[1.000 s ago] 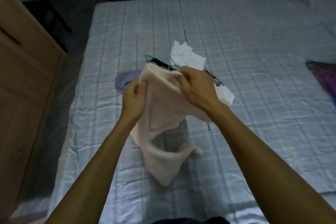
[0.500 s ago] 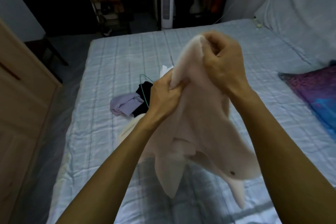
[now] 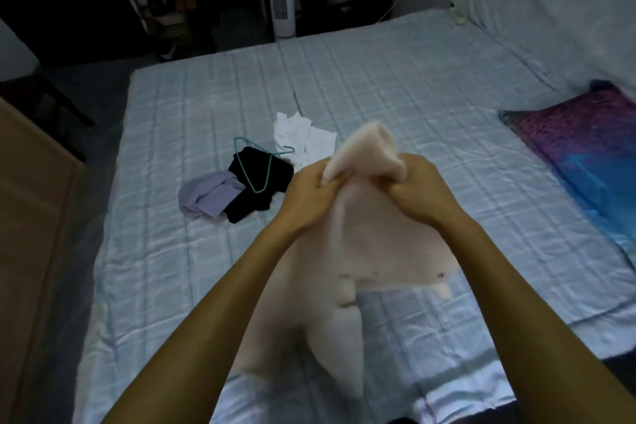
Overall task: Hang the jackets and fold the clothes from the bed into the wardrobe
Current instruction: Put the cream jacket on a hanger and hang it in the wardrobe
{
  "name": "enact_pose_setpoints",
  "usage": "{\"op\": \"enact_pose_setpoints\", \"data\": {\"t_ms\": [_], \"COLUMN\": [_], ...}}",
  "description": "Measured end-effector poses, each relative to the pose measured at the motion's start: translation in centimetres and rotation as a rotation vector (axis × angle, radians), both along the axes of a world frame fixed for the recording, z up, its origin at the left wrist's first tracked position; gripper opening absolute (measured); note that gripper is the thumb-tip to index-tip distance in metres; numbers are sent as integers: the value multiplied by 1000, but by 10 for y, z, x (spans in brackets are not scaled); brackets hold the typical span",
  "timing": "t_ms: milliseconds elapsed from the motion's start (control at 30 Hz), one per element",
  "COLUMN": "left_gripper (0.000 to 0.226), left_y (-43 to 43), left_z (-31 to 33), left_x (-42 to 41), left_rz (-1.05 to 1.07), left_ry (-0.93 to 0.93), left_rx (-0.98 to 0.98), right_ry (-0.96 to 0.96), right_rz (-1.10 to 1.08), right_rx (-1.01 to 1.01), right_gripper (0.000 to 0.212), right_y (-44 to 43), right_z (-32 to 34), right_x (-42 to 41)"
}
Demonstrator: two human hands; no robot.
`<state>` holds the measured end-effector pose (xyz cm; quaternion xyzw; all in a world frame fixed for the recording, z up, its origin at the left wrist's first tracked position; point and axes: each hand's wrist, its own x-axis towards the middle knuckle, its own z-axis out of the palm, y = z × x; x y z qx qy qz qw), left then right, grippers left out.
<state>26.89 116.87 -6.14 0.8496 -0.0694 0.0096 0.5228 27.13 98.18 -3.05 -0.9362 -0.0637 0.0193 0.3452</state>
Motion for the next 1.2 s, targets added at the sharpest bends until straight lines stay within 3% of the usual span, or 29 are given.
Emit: {"op": "enact_pose_setpoints", "data": {"t_ms": [100, 167, 300, 533, 767, 1200], "left_gripper": [23, 22, 38, 39, 44, 57], "left_y": [-23, -33, -26, 46, 98, 179], "left_z": [-6, -21, -72, -186, -228, -346], "left_x": [48, 74, 76, -21, -86, -138], "left_rz": [49, 99, 194, 365, 342, 578], "left_ry": [-11, 14, 95, 497, 603, 980], "left_rx": [70, 105, 162, 223, 341, 188], "right_ry": [-87, -124, -143, 37, 234, 360], "right_rz": [-179, -266, -281, -39, 161, 601], "right_rx": [-71, -2, 83, 51, -32, -285], "right_gripper": [11, 15, 55, 50, 43, 45], "right_y": [-3, -2, -1, 3, 72, 215], "right_z": [-18, -41, -102, -214, -249, -324], "right_x": [46, 69, 68, -20, -56, -48]}}
